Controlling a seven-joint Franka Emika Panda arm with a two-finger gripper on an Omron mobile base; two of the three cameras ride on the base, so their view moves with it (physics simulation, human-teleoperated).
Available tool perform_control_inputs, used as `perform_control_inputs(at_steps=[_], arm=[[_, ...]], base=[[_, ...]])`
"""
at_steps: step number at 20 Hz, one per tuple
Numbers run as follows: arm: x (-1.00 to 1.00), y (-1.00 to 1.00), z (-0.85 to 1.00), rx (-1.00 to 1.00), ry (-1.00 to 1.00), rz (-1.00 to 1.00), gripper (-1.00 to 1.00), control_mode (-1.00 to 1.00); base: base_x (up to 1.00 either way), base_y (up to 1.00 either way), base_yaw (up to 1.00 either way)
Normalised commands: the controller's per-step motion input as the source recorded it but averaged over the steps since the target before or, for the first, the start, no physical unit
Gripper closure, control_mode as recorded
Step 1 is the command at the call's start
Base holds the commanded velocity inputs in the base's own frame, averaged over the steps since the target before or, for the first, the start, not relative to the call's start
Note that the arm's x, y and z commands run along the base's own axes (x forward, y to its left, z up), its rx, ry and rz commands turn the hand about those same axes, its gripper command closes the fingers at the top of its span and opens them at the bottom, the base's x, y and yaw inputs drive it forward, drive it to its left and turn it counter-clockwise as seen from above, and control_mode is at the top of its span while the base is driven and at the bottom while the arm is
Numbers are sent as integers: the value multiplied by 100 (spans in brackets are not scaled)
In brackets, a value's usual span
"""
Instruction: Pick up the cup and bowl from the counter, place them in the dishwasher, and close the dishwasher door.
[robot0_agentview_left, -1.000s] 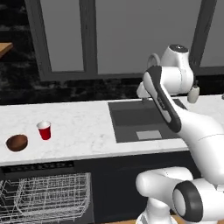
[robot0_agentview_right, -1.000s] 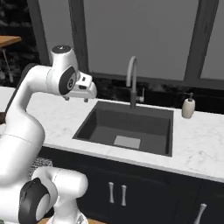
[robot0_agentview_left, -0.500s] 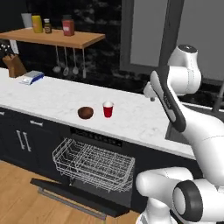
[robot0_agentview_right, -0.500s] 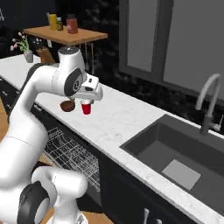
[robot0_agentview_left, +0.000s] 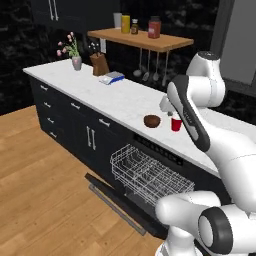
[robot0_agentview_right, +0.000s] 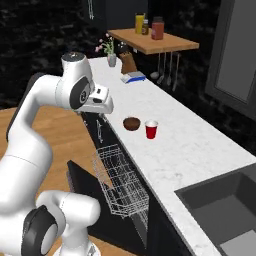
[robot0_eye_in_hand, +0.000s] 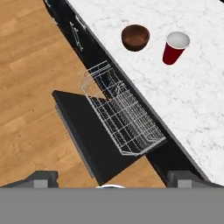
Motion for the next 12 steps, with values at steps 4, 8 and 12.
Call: perform_control_inputs(at_steps=[4,8,12], arm=[[0,0,0,0,0,0,-100,100],[0,0,0,0,0,0,-100,100],[0,0,0,0,0,0,-100,100]], base=[[0,-51,29],[2,-51,21],[7,-53,19]])
